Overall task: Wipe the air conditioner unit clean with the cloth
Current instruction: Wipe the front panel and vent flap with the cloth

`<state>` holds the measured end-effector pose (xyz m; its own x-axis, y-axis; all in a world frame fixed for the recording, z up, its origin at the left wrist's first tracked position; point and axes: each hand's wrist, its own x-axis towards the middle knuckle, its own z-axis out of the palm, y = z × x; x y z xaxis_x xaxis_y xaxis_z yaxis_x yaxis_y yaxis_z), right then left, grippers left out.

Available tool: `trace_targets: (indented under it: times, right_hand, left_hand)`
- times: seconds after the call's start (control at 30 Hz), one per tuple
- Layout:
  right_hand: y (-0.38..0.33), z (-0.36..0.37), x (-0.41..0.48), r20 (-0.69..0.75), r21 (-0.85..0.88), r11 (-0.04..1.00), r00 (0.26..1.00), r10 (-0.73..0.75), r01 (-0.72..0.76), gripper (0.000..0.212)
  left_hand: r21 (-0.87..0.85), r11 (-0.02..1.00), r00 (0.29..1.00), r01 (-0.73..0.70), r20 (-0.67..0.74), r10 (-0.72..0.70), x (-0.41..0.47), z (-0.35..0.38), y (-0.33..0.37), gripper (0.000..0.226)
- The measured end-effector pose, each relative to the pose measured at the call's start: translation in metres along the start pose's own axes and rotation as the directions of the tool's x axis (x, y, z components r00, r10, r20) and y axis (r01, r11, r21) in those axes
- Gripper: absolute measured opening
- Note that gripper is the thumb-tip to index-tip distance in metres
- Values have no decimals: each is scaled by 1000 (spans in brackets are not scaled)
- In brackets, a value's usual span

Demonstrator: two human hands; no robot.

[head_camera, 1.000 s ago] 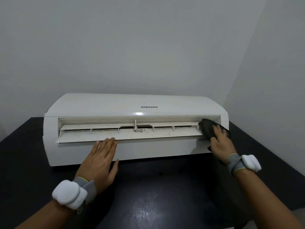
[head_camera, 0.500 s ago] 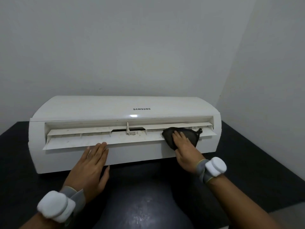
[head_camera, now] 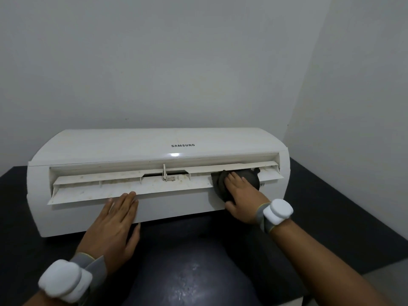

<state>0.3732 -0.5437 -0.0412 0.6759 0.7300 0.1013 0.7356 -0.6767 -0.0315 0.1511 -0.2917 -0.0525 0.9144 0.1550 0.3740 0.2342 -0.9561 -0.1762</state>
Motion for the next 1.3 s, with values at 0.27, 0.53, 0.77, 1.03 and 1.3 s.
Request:
trace_targets:
  times: [0.27, 0.53, 0.77, 1.03, 1.3]
  right_hand:
    - [4, -7, 2, -43, 68, 997, 998, 43, -40, 65]
    - [-7, -10, 7, -49, 44, 994, 993, 103, -101, 91]
    - [-2, -2, -5, -66, 55, 997, 996, 53, -50, 104]
    - [-11, -7, 10, -124, 47, 996, 989, 77, -72, 101]
    - [-2, -10, 13, -129, 14, 993, 985, 114, -113, 100]
  left_hand:
    - [-25, 1000, 1000, -18, 25, 19, -1, 0, -1, 62]
    - [-34, 999, 999, -30, 10, 31, -1, 1, -2, 62]
    - [-16, 999, 999, -40, 27, 41, -1, 0, -3, 61]
    - [-29, 999, 998, -41, 42, 42, -2, 0, -4, 61]
    - [-18, 999, 999, -39, 17, 39, -2, 3, -5, 61]
